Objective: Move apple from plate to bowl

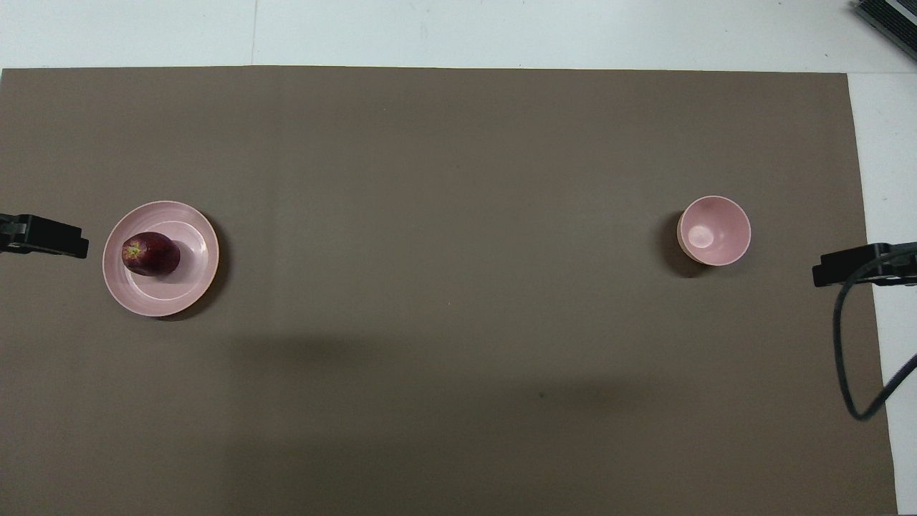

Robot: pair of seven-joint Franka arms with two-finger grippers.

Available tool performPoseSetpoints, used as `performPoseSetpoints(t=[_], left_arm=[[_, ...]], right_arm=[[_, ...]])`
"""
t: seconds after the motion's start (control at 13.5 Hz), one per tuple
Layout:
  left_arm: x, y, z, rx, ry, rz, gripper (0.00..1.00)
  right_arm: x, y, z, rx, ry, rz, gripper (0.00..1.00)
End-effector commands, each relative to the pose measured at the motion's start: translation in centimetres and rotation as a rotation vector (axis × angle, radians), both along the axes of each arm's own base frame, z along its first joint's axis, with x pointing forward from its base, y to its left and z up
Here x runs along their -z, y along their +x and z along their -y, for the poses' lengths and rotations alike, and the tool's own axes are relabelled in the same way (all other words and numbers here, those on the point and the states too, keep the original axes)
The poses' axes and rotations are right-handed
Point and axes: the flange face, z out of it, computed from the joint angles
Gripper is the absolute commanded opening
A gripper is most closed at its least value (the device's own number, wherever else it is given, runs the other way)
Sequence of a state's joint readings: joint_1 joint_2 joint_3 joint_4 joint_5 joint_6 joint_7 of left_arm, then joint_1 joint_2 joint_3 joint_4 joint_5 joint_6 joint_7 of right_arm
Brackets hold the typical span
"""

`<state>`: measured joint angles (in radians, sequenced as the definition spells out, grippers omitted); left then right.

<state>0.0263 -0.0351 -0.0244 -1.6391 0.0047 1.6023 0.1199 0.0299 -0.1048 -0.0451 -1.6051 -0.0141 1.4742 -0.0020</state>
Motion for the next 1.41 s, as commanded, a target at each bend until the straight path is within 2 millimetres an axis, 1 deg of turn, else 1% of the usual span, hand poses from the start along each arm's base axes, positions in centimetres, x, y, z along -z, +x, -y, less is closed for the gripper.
performPoseSetpoints(t=[0.0, 0.22, 0.44, 0.59, 0.67, 0.81, 0.96, 1.19, 1.33], left_arm=[[0.0, -0.3, 0.0, 0.001, -0.012, -0.023, 1.0], [-0.1, -0.1, 0.2, -0.005, -0.012, -0.014, 1.0], [-0.1, -0.1, -0.1, -0.011, -0.012, -0.014, 1.0], [-0.2, -0.1, -0.1, -0.009, -0.014, -0.012, 1.0], [-0.1, -0.1, -0.1, -0.009, -0.012, -0.014, 1.0], [-0.2, -0.1, 0.0, -0.008, -0.014, -0.012, 1.0], [0.0, -0.2, -0.1, -0.009, -0.014, -0.023, 1.0], [-0.1, -0.2, 0.2, -0.005, -0.014, -0.02, 1.0], [-0.1, -0.2, 0.2, -0.005, -0.014, -0.015, 1.0]], right_arm=[[0.0, -0.8, 0.3, -0.019, 0.0, -0.005, 1.0], [0.0, -0.8, 0.2, -0.018, 0.002, -0.005, 1.0], [0.0, -0.7, 0.2, -0.015, 0.003, 0.003, 1.0], [-0.1, -0.4, 0.7, -0.01, 0.003, 0.001, 1.0], [-0.4, -0.4, 1.1, -0.003, 0.004, 0.008, 1.0], [-0.8, -0.4, 1.2, 0.0, 0.006, 0.015, 1.0], [-0.8, -0.4, 1.1, 0.0, 0.01, 0.016, 1.0], [-1.2, -0.6, 1.5, 0.001, 0.002, 0.024, 1.0], [-0.9, -0.8, 1.3, -0.003, 0.003, 0.023, 1.0]])
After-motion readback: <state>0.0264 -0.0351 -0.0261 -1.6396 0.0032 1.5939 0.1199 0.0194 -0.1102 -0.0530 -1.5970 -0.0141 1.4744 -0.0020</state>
